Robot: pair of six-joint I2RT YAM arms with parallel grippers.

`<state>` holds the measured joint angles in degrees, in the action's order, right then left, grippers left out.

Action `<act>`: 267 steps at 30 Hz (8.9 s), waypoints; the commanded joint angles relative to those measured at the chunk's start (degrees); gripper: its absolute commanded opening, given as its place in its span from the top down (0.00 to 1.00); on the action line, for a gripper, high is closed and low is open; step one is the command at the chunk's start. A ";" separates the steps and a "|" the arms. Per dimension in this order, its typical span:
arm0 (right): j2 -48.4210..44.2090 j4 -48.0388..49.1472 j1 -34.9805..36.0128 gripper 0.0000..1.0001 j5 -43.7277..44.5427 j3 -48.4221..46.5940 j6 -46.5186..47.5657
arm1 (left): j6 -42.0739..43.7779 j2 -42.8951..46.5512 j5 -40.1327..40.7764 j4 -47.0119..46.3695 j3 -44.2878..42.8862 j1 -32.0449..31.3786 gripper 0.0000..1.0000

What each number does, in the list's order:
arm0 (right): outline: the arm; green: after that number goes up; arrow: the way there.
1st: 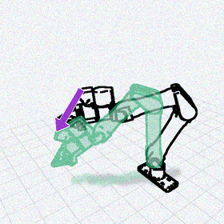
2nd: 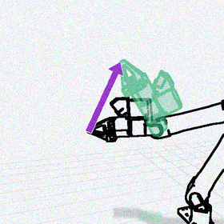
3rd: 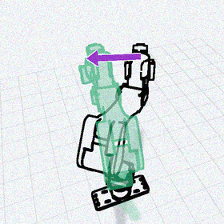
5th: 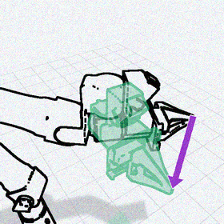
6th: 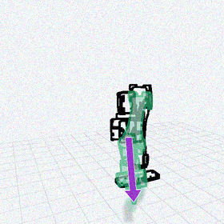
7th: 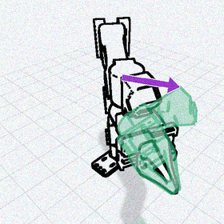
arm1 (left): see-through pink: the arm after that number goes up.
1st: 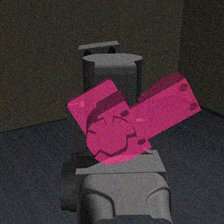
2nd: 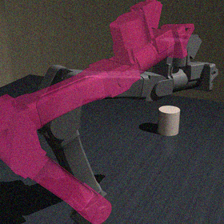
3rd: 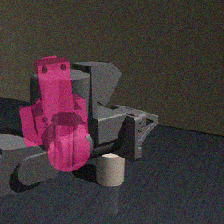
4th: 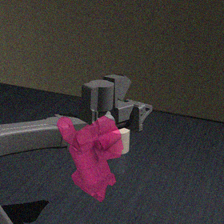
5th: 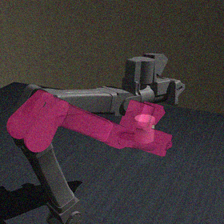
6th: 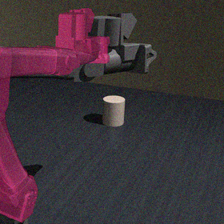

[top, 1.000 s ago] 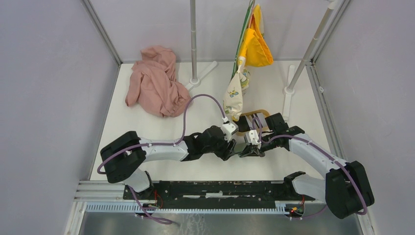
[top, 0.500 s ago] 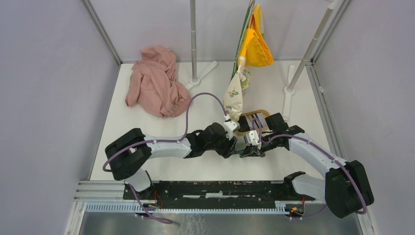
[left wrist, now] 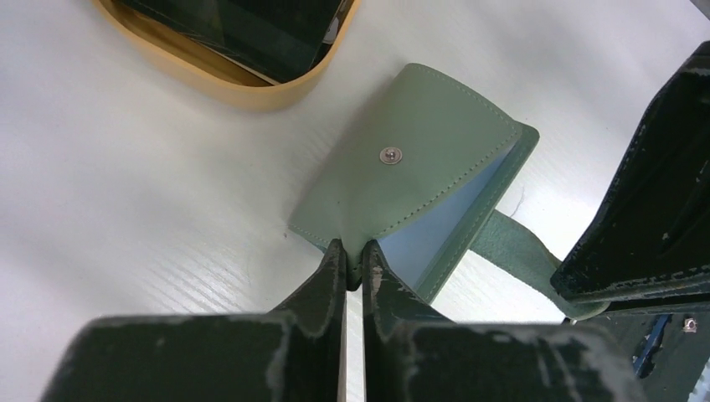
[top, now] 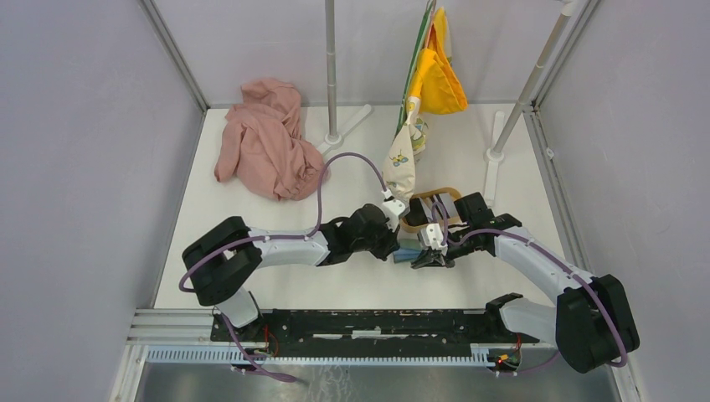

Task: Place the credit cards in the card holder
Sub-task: Open the card holder at the center of the board.

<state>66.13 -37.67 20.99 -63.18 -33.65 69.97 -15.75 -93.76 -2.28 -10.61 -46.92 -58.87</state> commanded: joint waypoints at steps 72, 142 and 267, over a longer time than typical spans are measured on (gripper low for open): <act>6.85 34.68 8.89 0.76 23.03 5.61 -34.74 | -60.58 -10.25 20.83 -68.17 35.98 -14.23 0.78; 13.05 21.70 3.59 0.66 7.27 -2.03 -29.50 | -59.53 22.45 49.94 -8.03 29.88 -17.14 0.98; -0.16 8.97 0.87 0.59 -3.22 -3.10 -11.17 | -26.10 1.59 14.09 4.56 2.64 -6.78 0.86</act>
<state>70.65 -22.50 21.39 -63.13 -39.92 40.23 -50.37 -87.57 12.05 -21.02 -34.30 -65.95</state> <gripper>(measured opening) 0.418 0.180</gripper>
